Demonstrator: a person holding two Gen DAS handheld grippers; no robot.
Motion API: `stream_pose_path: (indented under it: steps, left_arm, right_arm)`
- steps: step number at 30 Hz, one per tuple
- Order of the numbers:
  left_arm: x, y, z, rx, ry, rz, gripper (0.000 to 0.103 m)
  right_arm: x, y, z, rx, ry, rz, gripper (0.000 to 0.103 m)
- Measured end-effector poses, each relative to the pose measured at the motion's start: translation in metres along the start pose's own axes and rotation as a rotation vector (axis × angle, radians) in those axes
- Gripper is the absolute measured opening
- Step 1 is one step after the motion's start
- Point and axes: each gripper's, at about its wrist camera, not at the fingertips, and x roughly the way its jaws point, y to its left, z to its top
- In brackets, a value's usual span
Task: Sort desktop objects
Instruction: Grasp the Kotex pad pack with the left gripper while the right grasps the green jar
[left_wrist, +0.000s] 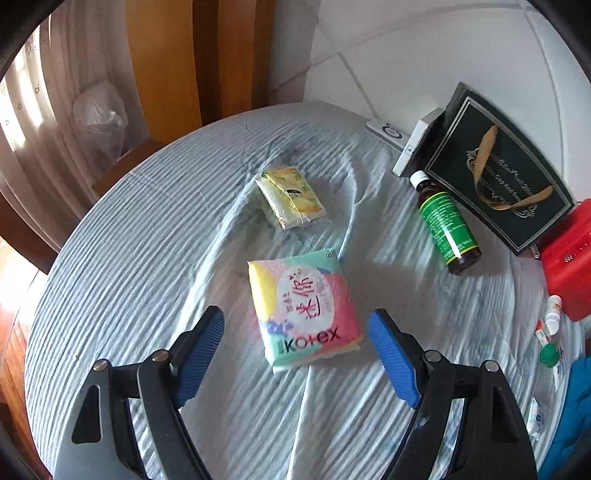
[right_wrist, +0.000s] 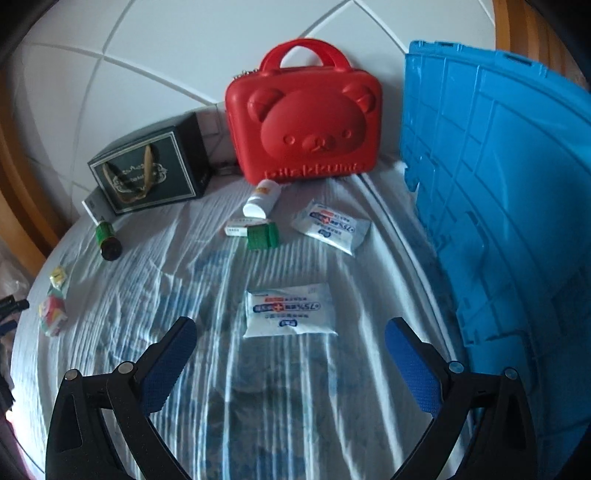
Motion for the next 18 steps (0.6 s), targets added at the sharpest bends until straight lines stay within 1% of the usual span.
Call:
stream_pose_path:
  steps: [4, 8, 10, 11, 12, 13, 15, 17, 18]
  left_arm:
    - [0.042, -0.011, 0.009, -0.003, 0.083, 0.052, 0.081]
    - [0.074, -0.014, 0.004, -0.004, 0.151, 0.059, 0.081]
    - [0.083, -0.015, 0.0, 0.012, 0.169, 0.045, 0.081]
    - [0.079, -0.018, -0.001, 0.036, 0.14, 0.049, 0.08]
    - [0.075, -0.02, -0.002, 0.055, 0.121, 0.042, 0.074]
    - [0.071, -0.022, -0.004, 0.071, 0.108, 0.031, 0.073]
    - [0.06, -0.025, -0.007, 0.088, 0.084, 0.016, 0.073]
    - [0.048, -0.029, -0.012, 0.109, 0.056, -0.003, 0.073]
    - [0.042, -0.031, -0.014, 0.116, 0.044, -0.008, 0.072]
  right_arm:
    - [0.03, 0.001, 0.01, 0.0, 0.038, -0.004, 0.103]
    - [0.058, 0.004, 0.023, -0.007, 0.064, 0.001, 0.103]
    - [0.076, 0.008, 0.032, -0.015, 0.082, 0.002, 0.103]
    - [0.085, 0.01, 0.037, -0.016, 0.088, 0.009, 0.103]
    - [0.097, 0.013, 0.044, -0.014, 0.097, 0.021, 0.103]
    - [0.107, 0.016, 0.05, -0.012, 0.101, 0.028, 0.103]
    - [0.131, 0.024, 0.062, -0.013, 0.113, 0.047, 0.103]
    - [0.155, 0.032, 0.071, -0.016, 0.131, 0.046, 0.103]
    - [0.169, 0.035, 0.075, -0.014, 0.142, 0.041, 0.099]
